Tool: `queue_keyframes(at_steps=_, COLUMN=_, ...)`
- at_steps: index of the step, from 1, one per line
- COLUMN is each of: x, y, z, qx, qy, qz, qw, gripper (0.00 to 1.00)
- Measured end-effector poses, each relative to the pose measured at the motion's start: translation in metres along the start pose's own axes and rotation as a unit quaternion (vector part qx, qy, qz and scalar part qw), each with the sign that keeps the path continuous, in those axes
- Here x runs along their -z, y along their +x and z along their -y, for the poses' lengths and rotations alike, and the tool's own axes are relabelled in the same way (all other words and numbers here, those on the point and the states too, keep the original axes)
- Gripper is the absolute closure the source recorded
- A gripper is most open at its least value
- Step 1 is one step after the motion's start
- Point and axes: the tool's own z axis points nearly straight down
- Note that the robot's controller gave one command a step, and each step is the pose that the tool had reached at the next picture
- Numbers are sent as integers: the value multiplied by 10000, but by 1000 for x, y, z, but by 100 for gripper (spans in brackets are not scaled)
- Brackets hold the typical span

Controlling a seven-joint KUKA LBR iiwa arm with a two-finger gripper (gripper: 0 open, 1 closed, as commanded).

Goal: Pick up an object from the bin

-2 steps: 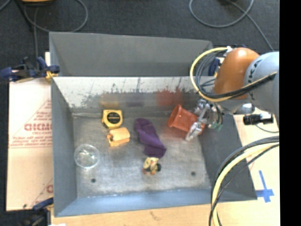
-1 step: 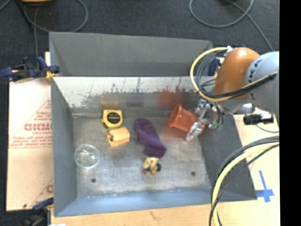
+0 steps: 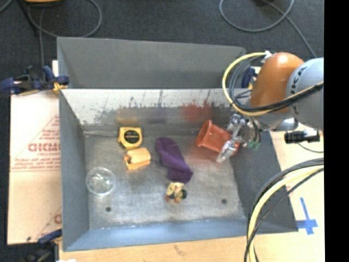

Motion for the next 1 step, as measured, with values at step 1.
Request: queue_keyframes(at_steps=1, x=13, y=-1, z=0, qx=3, qy=-4, qz=12, qw=10000, gripper=100)
